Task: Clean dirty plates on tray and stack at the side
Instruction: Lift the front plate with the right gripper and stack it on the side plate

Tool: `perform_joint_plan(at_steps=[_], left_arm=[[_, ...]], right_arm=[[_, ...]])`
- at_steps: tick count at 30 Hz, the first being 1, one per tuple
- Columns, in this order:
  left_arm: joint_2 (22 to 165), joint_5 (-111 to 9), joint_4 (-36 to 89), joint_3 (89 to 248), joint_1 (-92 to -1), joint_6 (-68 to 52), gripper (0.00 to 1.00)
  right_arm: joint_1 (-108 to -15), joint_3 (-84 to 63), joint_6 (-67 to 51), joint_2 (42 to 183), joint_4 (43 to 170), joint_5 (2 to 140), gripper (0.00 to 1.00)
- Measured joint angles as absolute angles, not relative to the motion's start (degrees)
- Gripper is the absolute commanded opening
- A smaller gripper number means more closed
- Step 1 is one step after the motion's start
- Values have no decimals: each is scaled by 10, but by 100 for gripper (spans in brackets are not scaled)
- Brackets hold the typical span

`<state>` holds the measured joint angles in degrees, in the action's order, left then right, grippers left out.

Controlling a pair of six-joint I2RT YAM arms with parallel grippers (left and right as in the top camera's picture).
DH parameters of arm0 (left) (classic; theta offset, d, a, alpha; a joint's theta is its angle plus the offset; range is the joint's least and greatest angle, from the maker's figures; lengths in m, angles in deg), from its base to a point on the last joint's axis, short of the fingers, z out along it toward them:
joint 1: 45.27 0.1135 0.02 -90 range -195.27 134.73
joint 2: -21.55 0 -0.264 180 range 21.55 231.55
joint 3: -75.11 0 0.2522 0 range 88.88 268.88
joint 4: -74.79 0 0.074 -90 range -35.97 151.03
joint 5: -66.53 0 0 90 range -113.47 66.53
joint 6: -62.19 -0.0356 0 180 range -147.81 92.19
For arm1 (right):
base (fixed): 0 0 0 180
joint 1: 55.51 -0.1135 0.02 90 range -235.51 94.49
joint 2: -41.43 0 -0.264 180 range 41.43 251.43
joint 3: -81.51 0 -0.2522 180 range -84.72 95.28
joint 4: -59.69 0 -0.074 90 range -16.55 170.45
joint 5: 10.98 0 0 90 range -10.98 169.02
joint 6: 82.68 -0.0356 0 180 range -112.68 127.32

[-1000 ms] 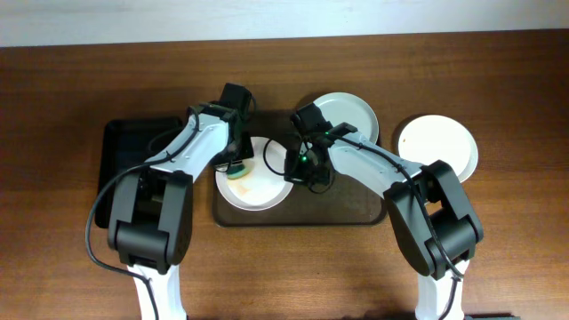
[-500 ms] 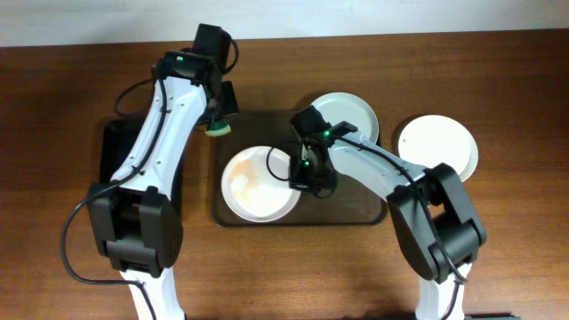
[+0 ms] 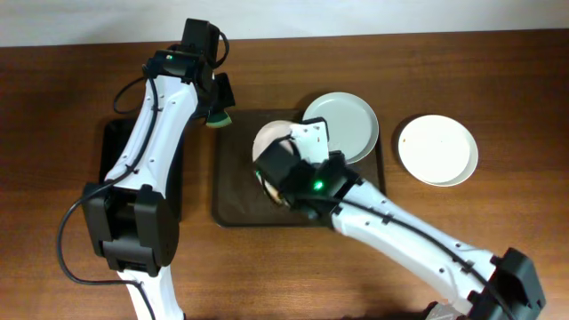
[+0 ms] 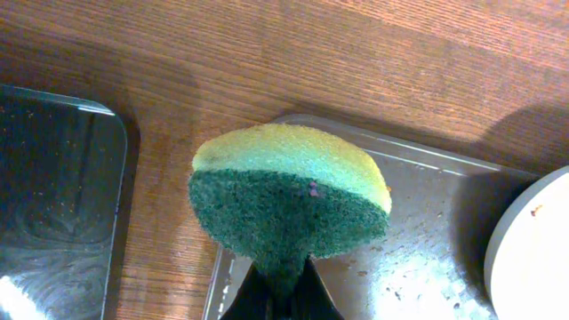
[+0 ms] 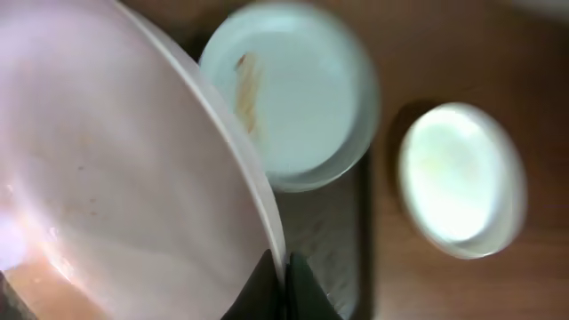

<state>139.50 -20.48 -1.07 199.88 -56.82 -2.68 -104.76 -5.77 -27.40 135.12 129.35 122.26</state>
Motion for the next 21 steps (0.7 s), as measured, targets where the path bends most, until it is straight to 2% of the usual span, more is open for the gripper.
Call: perform_joint_plan(at_steps=[3,10,21], left_arm=[[1395,-207,-11,1999,-568,-25,1],[1395,-207,-9,1999,-568,-25,1],[1395,-207,-8,1999,-568,-25,1]], right_arm=[[-1074,-58,-284,1351,1294,1335,4],[-1103,-58,-287,1351,1293,1460,4],[-1133,-58,-286,1351,1285,1490,4]])
